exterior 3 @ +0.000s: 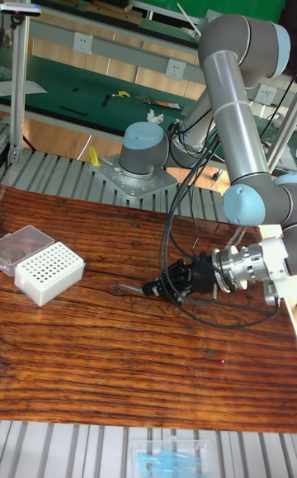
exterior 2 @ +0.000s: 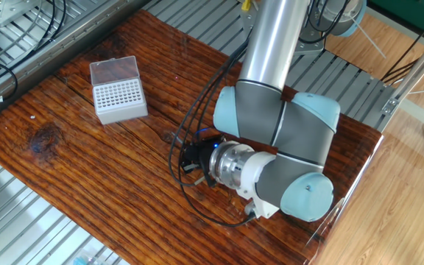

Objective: Insert a medium pipette tip into the holder for medium pipette tips

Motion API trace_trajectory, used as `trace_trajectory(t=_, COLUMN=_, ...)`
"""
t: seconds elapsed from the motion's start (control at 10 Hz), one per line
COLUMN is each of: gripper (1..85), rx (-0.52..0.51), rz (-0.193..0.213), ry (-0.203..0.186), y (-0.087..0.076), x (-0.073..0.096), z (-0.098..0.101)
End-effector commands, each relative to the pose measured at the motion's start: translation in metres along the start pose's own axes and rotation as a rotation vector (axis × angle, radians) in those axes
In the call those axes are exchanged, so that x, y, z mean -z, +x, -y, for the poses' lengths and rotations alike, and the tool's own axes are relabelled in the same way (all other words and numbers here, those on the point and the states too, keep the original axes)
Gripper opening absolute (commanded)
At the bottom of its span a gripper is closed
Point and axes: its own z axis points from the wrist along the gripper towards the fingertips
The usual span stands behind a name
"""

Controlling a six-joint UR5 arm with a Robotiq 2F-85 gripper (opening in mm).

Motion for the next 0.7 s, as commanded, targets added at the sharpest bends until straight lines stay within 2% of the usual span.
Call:
trace_trajectory(t=0.0, gripper=1.0, rx=-0.023, rz=0.013, ry=-0.019, y=-0.001, x=0.001, z=-0.005)
trace_trajectory(t=0.2, gripper=1.0, rx=-0.029, rz=0.029, ry=-0.024, y=0.005, x=0.007, z=-0.007)
trace_trajectory(t=0.4, gripper=1.0, rx=-0.026, rz=0.049, ry=-0.033, y=0.019, x=0.019, z=-0.004)
trace_trajectory(t=0.6, gripper=1.0, rx=-0.021, rz=0.058, ry=-0.041, y=0.047, x=0.039, z=0.006)
